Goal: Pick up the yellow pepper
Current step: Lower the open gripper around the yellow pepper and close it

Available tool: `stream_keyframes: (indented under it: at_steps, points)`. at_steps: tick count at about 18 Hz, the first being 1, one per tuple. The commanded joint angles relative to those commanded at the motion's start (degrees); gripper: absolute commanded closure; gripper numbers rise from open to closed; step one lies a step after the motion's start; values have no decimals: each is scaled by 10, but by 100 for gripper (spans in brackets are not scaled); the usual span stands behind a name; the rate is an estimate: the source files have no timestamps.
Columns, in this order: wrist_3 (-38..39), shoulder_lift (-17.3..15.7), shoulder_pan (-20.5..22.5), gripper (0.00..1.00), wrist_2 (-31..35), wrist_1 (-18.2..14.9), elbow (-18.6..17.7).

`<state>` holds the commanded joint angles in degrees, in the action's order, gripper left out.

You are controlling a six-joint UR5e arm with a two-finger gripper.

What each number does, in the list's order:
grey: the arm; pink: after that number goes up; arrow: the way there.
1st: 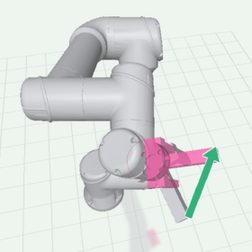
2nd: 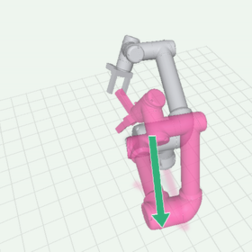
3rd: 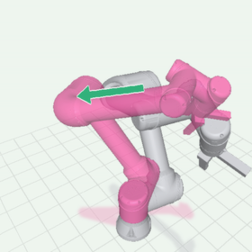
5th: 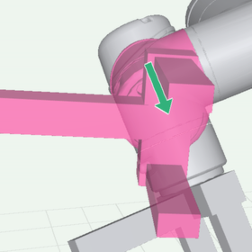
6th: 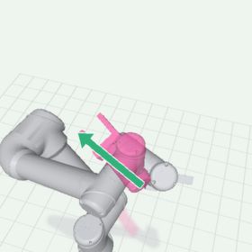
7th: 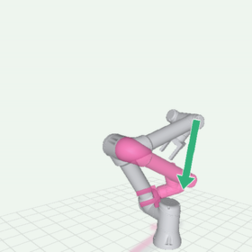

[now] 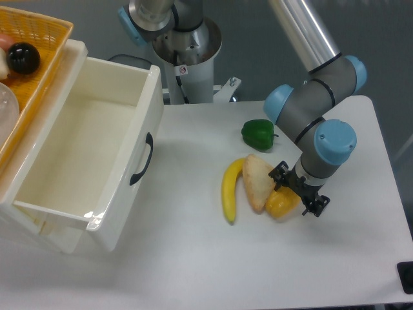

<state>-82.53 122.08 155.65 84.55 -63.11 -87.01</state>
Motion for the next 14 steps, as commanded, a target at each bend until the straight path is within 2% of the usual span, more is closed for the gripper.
stream_keyframes:
  at_steps: [14]
  points:
    - [19, 0, -4, 0, 2, -1, -16]
